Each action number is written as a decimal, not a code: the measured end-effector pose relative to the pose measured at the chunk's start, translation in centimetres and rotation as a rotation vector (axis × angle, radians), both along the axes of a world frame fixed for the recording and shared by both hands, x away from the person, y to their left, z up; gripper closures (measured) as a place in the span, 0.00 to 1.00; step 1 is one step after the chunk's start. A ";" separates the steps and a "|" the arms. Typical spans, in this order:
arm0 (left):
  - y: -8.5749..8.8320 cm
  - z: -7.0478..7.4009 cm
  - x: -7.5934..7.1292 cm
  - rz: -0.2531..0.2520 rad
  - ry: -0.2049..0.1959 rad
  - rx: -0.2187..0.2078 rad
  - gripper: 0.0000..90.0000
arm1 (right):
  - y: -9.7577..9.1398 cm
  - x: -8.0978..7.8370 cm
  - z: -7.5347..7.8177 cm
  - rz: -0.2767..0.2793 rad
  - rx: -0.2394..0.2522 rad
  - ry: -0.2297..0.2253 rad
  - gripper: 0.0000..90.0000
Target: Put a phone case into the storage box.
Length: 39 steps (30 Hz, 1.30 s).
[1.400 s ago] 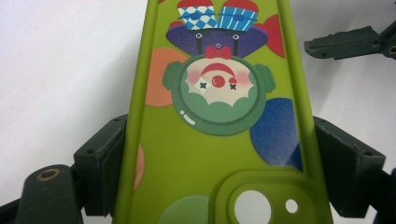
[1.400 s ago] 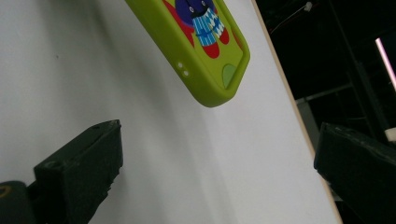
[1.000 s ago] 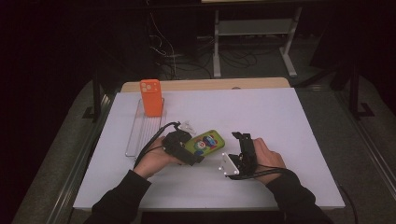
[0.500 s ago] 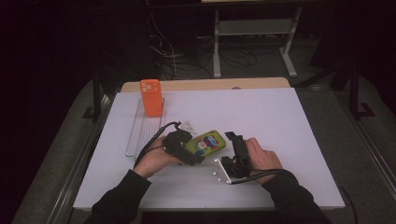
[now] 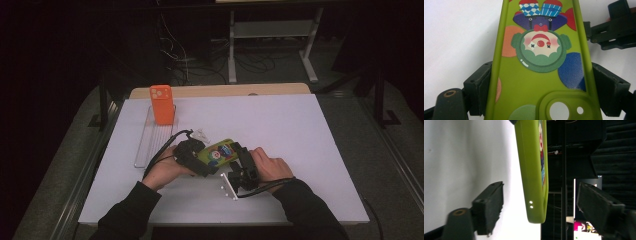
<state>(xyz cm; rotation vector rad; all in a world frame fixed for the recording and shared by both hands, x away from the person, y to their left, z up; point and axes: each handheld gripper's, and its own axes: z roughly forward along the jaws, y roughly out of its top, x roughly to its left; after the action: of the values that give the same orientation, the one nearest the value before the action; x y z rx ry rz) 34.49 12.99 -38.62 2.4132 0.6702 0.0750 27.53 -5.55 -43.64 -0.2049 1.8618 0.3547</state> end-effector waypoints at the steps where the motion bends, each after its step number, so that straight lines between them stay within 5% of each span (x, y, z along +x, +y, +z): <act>1: 0.0 0.0 0.0 0.001 0.001 0.000 0.17 | 0.1 0.1 0.0 0.001 -0.001 -0.005 0.28; 7: 0.0 0.0 0.0 -0.004 -0.001 0.005 0.17 | 0.1 -0.1 -0.5 0.015 -0.033 -0.032 0.47; 23: -0.1 -0.1 -0.2 -0.003 0.000 0.000 0.17 | 0.5 -0.6 -1.0 0.046 -0.082 -0.059 0.80; 32: -0.2 -0.3 -0.1 0.013 0.008 -0.011 0.17 | 0.6 -0.6 -1.2 0.038 -0.100 -0.068 0.83; 39: 0.1 -0.1 -0.2 -0.001 -0.022 -0.037 0.14 | 0.4 -0.6 -1.1 0.020 -0.061 -0.061 0.84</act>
<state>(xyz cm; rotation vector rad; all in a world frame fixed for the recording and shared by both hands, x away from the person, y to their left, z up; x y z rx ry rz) 34.33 13.11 -38.74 2.3734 0.6553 0.0881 26.90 -5.11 -44.72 -0.2729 1.8126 0.3019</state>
